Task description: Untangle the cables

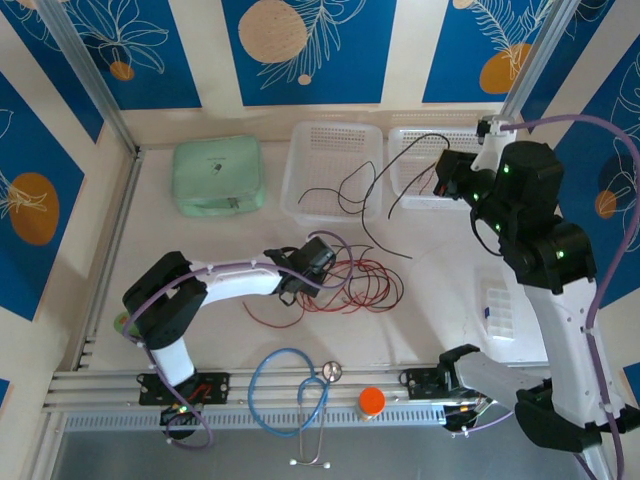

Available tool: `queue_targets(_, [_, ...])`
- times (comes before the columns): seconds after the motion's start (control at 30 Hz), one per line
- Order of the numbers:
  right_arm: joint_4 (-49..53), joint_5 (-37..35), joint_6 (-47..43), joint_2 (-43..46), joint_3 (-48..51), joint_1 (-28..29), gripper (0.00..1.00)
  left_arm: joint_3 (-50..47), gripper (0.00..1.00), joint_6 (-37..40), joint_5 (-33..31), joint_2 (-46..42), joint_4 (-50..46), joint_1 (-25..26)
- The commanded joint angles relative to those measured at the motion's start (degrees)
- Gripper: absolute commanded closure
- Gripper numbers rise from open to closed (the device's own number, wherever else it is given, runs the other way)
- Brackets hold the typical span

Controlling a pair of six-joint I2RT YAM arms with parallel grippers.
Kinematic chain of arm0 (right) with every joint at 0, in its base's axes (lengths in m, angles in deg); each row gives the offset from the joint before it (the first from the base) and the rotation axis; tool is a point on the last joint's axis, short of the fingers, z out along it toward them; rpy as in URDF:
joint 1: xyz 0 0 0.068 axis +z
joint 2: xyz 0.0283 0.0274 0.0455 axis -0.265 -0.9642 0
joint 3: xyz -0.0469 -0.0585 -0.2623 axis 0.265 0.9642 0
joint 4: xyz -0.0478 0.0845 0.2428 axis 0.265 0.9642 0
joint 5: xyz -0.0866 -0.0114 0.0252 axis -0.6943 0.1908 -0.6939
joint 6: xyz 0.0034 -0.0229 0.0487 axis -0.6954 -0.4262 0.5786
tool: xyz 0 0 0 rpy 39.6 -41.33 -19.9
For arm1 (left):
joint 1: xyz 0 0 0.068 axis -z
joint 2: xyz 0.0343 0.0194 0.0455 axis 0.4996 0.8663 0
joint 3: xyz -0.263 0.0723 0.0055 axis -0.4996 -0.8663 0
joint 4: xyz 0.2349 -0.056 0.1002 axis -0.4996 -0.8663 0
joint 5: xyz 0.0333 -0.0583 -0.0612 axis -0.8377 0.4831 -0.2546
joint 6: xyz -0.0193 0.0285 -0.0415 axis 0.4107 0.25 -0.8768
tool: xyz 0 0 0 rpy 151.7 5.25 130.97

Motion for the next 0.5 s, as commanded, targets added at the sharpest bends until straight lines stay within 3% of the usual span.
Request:
queue_targets(0.0, [-0.83,3.95,-2.11,-3.40,-3.03,-1.77,1.00,-1.52,1.00,-0.69,1.77,-2.70,1.89,-0.23])
queue_targets(0.13, [-2.55,5.49,-2.78,-8.66,-6.23,-3.57,1.00,-2.45,1.00,-0.24,3.05,-4.77,3.44,-0.28])
queue_targets(0.33, [-5.58,5.42,-4.78,-18.64,-11.54,-4.10,1.00,-3.22,0.85,0.11,3.77,-7.64,4.53,-0.28])
queue_targets(0.47, [-7.35,3.46,-5.65,-26.89,-14.96,-4.03,1.00,-3.10,0.82,0.04,3.53,-9.01,4.11,-0.23])
